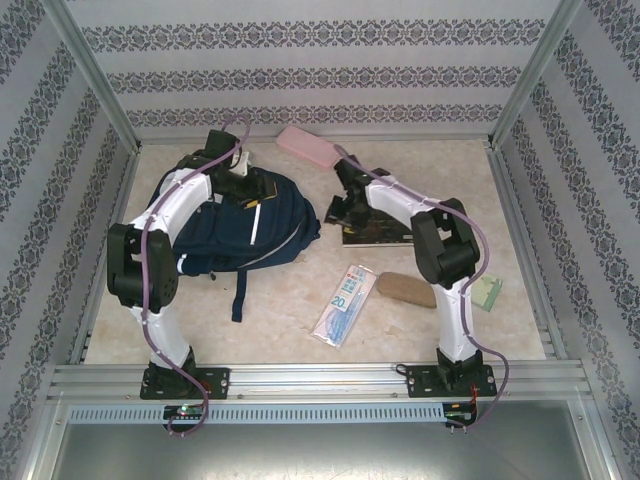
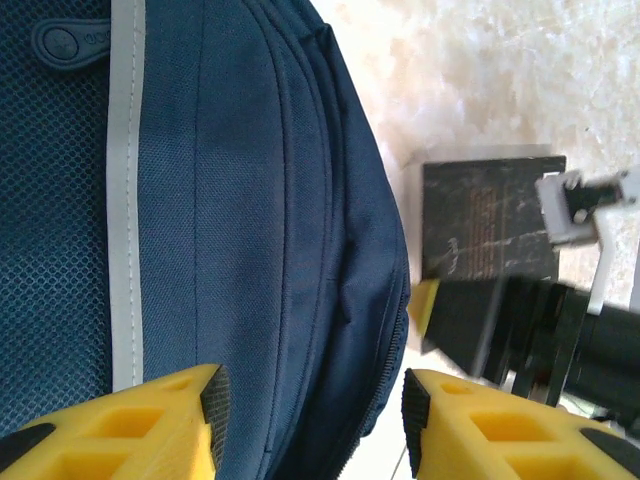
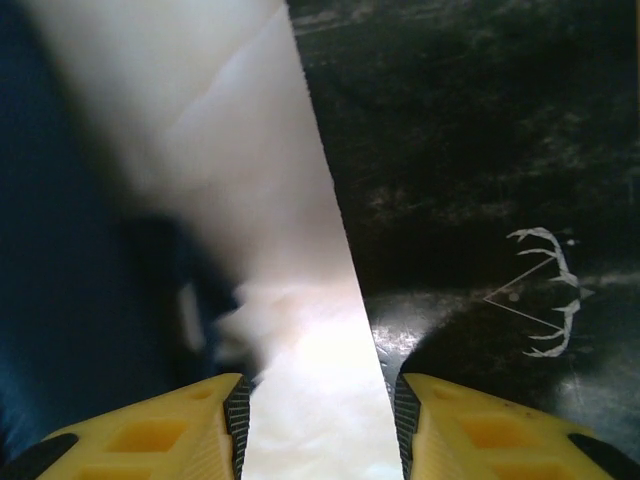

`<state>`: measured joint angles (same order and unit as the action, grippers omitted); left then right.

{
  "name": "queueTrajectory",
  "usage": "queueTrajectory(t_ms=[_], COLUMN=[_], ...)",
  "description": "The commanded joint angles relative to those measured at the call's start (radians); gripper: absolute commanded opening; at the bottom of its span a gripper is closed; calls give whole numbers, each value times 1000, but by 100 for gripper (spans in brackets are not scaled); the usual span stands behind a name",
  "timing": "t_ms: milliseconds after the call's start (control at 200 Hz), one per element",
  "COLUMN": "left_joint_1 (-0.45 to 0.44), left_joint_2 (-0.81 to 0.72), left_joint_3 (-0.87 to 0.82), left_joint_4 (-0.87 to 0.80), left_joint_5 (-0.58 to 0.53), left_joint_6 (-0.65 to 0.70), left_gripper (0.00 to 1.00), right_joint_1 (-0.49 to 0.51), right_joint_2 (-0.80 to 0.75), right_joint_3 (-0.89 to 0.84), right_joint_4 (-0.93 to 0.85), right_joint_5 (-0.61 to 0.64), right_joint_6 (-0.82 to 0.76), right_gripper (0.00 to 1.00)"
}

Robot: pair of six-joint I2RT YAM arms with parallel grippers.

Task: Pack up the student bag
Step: Move the book to the center of the table, then rotate the book at the center of the table.

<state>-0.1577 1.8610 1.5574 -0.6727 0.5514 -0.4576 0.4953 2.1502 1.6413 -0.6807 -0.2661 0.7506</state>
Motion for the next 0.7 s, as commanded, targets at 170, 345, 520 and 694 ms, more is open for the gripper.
queueTrajectory(t_ms=[170, 345, 520, 694], left_joint_1=[-64, -143, -222, -262], left_joint_2=[103, 223, 388, 569], left_joint_3=[99, 257, 471, 666], left_joint_4=[51, 28, -19, -80], left_joint_5=[44, 54, 32, -12], left_joint_6=[-26, -18, 15, 27], left_gripper=[50, 50, 50, 50], right_joint_1=[-18, -110, -171, -186], right_joint_2=[-160, -291, -327, -302], right_joint_3=[-115, -262, -381, -402], right_joint_4=[-28, 29, 108, 133], right_joint_5=[-35, 12, -3, -10], right_joint_6=[-23, 11, 55, 57], right_gripper=[45, 46, 46, 47])
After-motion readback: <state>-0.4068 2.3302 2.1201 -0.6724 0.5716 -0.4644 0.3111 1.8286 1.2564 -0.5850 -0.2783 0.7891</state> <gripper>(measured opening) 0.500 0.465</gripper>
